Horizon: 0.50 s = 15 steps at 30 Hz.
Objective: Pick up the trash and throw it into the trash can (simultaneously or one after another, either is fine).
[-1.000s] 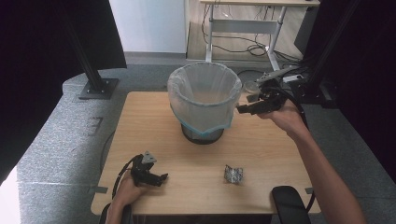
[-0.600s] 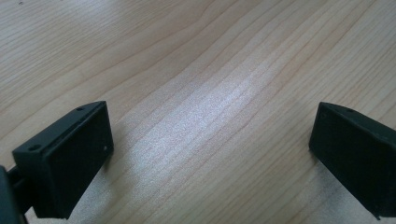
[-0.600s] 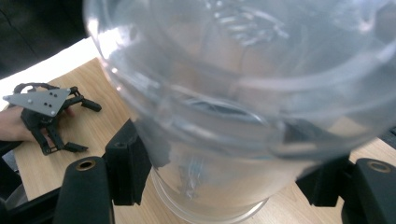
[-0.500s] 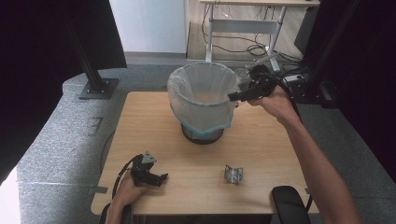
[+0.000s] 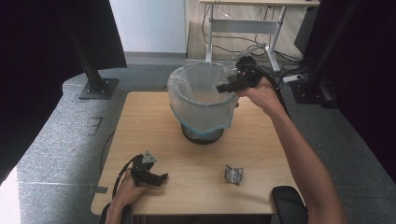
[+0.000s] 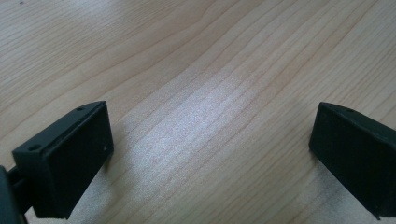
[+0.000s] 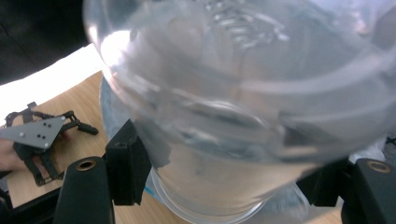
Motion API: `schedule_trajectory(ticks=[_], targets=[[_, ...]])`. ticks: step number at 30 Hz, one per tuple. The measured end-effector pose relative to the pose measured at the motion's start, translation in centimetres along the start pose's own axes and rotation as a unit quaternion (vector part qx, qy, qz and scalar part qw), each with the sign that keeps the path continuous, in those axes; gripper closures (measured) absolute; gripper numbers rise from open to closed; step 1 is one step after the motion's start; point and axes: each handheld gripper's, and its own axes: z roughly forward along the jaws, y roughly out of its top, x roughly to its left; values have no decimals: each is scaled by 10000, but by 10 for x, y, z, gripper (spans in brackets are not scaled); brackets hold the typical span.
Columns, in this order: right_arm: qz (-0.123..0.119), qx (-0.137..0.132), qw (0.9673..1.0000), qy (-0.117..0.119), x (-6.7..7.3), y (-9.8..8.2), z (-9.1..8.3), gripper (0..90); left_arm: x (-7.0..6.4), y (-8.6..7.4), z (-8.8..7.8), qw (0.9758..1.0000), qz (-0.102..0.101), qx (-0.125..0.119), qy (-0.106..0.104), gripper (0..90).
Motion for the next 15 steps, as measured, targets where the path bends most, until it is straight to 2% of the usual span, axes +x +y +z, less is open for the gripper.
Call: schedule_trajectory(ticks=[15], targets=[[-20,85,10000,-32,-1,14,40,298,0,0,0,10000,8,3,-3,0]])
